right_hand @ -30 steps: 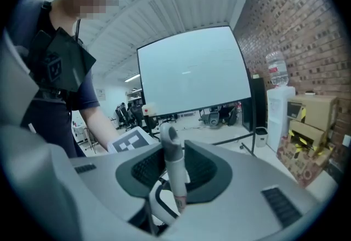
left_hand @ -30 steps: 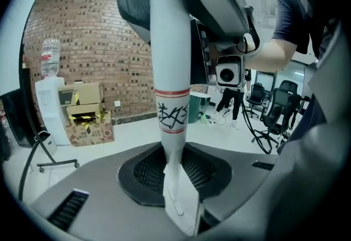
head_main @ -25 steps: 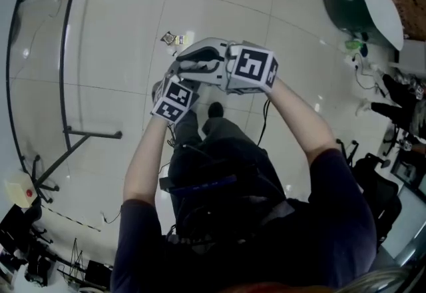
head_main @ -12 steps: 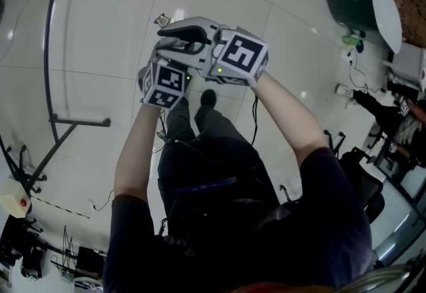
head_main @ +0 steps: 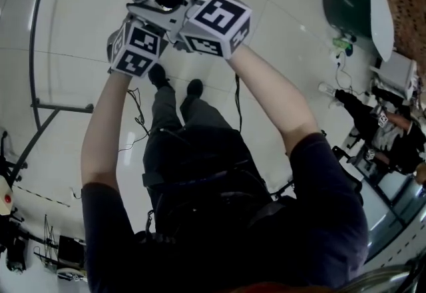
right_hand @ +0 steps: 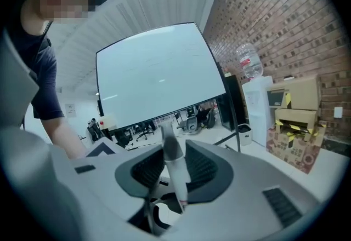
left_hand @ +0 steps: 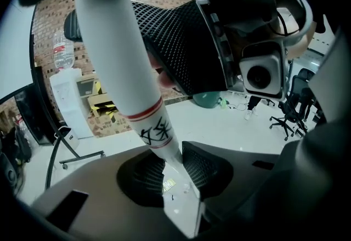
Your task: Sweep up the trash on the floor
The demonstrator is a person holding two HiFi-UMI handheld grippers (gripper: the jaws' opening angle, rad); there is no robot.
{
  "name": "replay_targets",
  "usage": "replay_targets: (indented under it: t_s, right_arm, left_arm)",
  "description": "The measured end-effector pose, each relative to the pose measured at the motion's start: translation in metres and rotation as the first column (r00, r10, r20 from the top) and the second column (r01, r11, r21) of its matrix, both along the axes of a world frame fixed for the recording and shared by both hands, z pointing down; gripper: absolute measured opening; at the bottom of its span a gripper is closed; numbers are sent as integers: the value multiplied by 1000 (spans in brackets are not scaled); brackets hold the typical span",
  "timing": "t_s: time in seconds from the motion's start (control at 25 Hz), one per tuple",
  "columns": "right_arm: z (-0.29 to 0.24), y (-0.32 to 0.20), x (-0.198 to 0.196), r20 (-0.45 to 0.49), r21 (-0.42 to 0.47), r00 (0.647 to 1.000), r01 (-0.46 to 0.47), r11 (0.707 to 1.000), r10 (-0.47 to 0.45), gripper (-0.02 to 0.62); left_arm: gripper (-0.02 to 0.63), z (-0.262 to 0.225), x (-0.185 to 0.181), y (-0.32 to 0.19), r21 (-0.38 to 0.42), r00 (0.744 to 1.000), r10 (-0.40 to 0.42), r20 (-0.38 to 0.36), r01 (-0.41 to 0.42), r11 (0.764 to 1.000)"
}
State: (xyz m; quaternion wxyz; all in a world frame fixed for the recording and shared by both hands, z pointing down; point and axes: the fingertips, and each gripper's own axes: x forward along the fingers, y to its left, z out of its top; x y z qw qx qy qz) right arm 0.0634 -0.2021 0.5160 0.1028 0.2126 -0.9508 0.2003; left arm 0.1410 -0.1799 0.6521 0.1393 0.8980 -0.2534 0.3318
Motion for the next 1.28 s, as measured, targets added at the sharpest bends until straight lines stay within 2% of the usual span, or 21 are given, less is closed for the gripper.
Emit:
replay_targets:
  t_s: [0.12, 0.2, 0.48, 0.72, 1.12, 1.28]
  right_arm:
    - [-7, -15, 1, 11, 26, 995, -99, 995, 98, 130]
    - [-10, -21, 0, 15, 43, 991, -130, 991, 130, 130]
    - [-18, -31, 1, 32, 55, 986, -164, 985, 162, 130]
    - [-28, -29, 7, 34, 90, 986, -169, 982, 166, 130]
    - [-29, -25, 14, 21, 113, 982, -191, 975, 189, 130]
    - [-32, -8, 21, -25, 105, 977, -209, 972, 213, 130]
  left_arm:
    - [97, -6, -2, -12, -6, 1000, 7, 6, -7, 1000]
    - [97, -9, -5, -19, 7, 999, 25, 23, -25, 1000]
    - [97, -15, -8, -29, 20, 999, 45, 30, -45, 999]
    - [94, -23, -7, -34, 57, 995, 72, 71, -76, 995]
    - [94, -22, -3, -30, 55, 993, 85, 76, -90, 994]
    - [89, -26, 2, -14, 13, 994, 98, 48, -98, 995]
